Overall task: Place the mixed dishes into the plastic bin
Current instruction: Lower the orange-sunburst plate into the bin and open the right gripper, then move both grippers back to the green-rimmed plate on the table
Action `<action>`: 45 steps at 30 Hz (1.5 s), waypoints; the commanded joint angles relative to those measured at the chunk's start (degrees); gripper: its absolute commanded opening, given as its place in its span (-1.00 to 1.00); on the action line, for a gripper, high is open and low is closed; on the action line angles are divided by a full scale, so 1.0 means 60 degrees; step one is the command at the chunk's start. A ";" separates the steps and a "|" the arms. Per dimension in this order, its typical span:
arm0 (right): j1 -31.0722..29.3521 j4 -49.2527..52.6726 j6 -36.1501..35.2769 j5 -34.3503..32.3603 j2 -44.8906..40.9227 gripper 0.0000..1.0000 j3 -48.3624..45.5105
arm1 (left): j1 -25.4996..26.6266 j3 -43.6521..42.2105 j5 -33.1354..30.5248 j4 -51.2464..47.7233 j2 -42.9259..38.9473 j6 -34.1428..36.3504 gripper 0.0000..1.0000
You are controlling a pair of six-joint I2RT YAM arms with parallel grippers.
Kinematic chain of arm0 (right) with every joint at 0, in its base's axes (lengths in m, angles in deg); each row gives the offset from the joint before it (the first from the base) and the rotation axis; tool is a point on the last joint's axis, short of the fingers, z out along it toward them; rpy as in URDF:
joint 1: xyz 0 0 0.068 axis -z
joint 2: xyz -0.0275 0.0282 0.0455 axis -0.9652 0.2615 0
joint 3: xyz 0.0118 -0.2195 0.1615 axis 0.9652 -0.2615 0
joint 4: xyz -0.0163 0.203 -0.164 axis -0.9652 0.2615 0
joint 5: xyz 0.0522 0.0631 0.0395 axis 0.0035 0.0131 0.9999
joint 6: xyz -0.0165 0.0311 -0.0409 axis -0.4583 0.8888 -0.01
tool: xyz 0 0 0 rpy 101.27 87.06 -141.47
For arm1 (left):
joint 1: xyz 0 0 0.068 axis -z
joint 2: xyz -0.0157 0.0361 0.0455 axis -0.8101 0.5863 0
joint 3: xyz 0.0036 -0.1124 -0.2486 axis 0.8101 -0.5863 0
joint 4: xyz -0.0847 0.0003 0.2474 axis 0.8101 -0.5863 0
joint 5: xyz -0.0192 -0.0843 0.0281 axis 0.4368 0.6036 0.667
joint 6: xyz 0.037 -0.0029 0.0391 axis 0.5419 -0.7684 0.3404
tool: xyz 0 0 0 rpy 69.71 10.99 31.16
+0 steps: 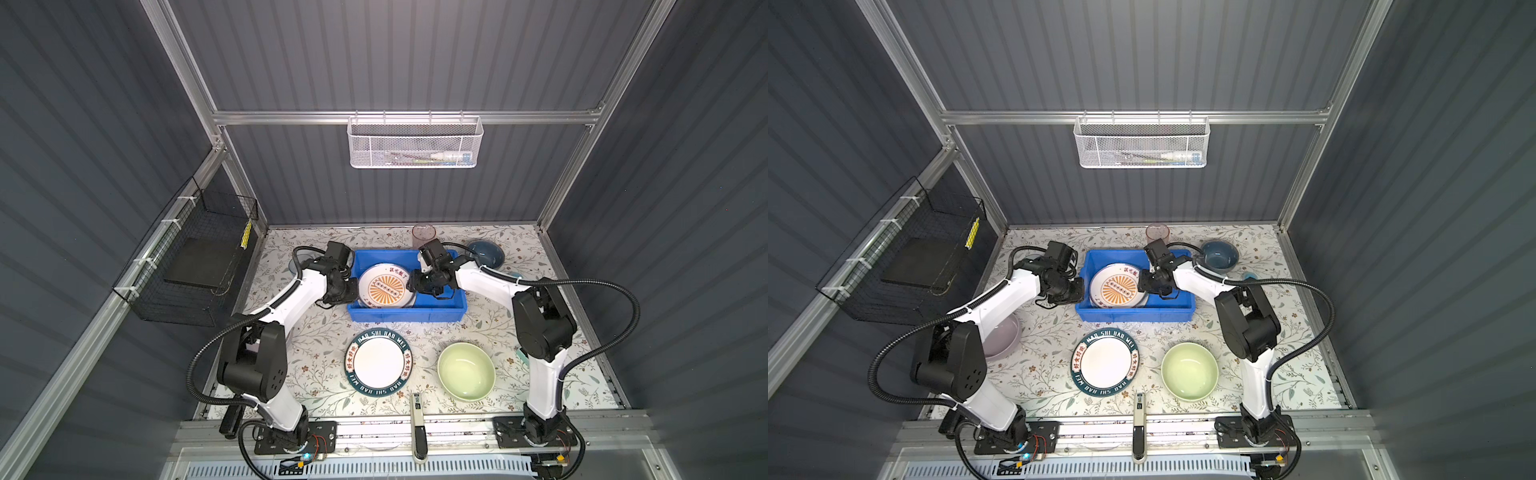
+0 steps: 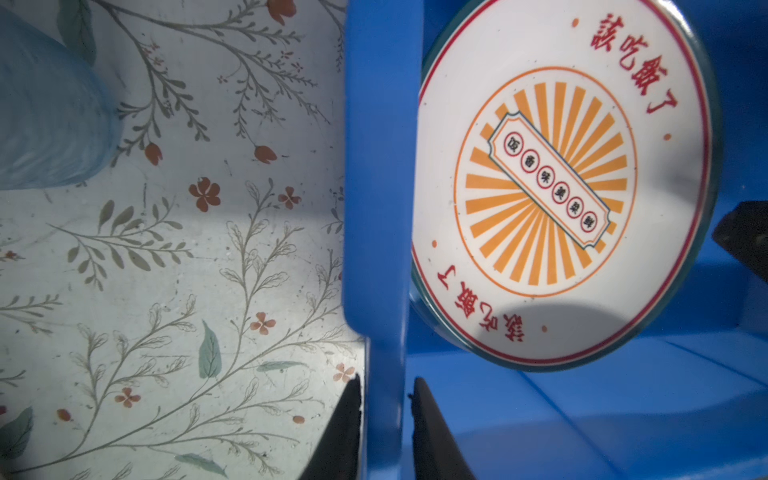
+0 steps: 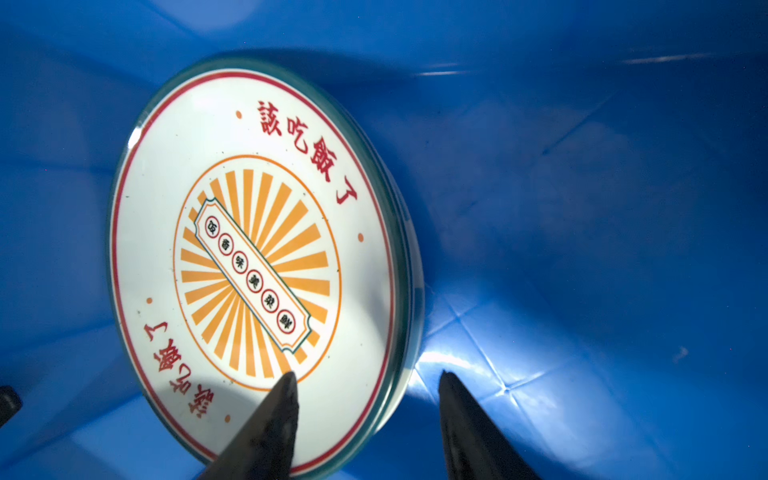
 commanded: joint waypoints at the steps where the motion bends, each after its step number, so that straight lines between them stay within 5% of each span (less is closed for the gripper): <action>1: -0.0055 0.0361 -0.0482 -0.0127 -0.0880 0.18 -0.0035 | -0.0077 0.0318 -0.0133 -0.0489 -0.0601 -0.0063 -0.43; 9: -0.0072 0.0673 -0.0871 0.0872 -0.2495 0.31 -0.0908 | -0.0077 -0.0205 -0.0040 -0.1366 -0.1539 0.0186 -0.15; 27: -0.1001 -0.0218 -0.0218 0.1687 -0.6526 0.34 -0.5389 | -0.0077 -0.2803 0.0532 -0.2183 -0.3984 -0.0939 -0.10; 34: -0.1581 -0.0211 -0.0063 0.1242 -0.6351 0.32 -0.5980 | 0.0009 -0.4193 0.0716 -0.1464 -0.4788 -0.2110 -0.29; 45: -0.2205 -0.1471 0.0038 0.1238 -0.4899 0.23 -0.5884 | 0.1426 -0.5572 0.0429 -0.0514 -0.5077 -0.3545 -0.37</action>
